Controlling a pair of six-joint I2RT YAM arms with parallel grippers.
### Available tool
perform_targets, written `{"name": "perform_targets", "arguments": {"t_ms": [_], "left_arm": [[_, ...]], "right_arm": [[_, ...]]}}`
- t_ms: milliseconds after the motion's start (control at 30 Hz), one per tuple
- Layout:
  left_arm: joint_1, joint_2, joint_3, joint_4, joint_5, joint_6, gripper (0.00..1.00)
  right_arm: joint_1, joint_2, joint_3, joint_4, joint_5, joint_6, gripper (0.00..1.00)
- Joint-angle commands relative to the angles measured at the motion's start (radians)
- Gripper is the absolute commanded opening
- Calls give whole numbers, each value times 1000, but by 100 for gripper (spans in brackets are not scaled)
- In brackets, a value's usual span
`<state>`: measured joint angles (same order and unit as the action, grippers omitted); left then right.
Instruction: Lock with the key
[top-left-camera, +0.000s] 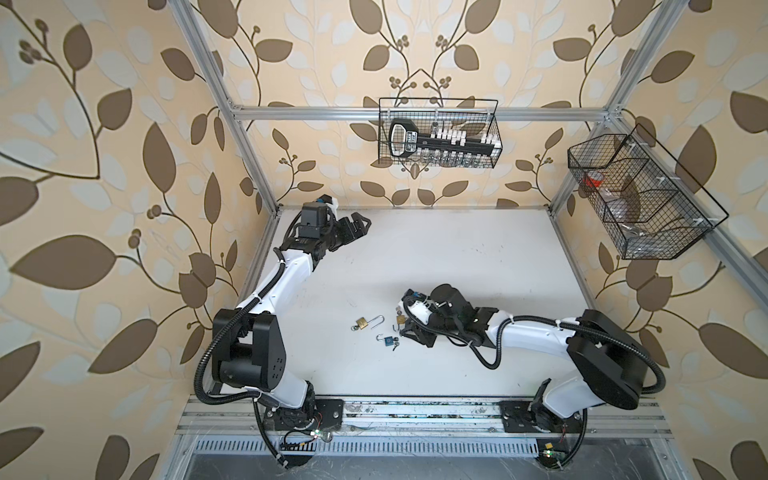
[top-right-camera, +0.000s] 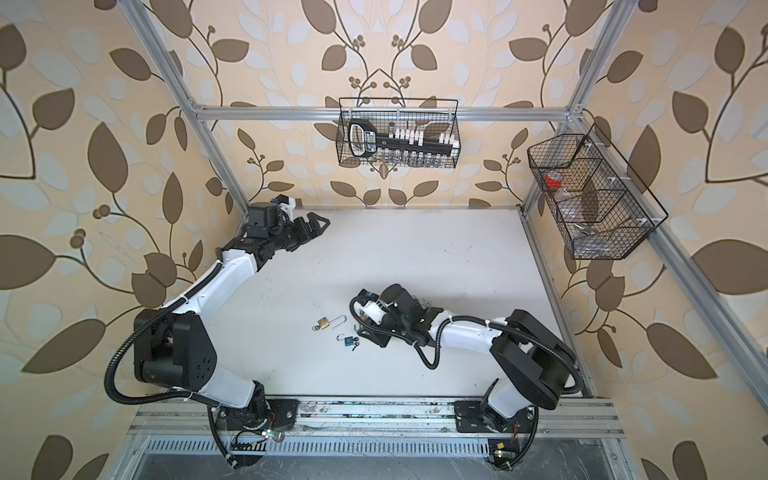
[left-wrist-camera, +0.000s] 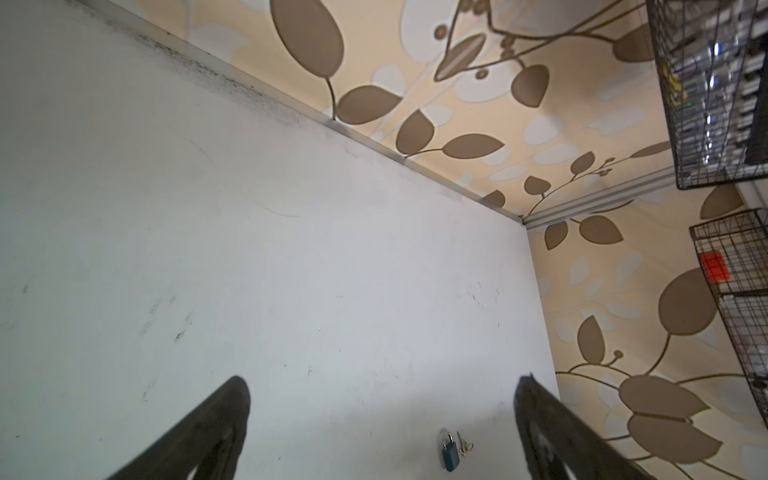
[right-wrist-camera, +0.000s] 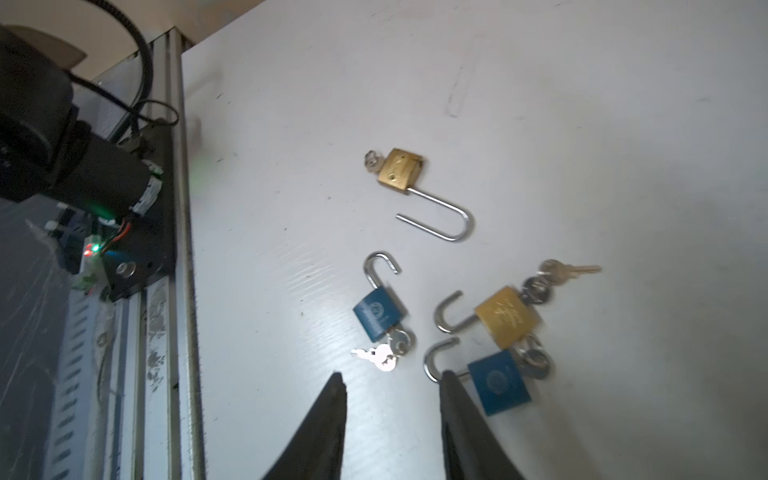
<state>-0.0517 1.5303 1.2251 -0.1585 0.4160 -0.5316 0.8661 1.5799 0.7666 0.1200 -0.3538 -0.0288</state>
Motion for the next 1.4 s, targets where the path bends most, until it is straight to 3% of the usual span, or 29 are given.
{"name": "perform_targets", "arguments": {"t_ms": [0,267,433,733,1367], "left_arm": [[45,-54,1,28,25,-14,99],[68,-61,11,6,14,9,98],[71,-53,12,12,32,4,98],[92,-39,10,30,67,-10,97],[128,-24,-3,80,130,-65,97]], "right_arm": [[26,57,75,-127,-81,-235,39],[34,195,215,-245,-46,-433,52],[36,263,294,-316,-16,-528,52],[35,352,382,-373,-73,-547,47],[36,400,393,-391,-62,-551,34]]}}
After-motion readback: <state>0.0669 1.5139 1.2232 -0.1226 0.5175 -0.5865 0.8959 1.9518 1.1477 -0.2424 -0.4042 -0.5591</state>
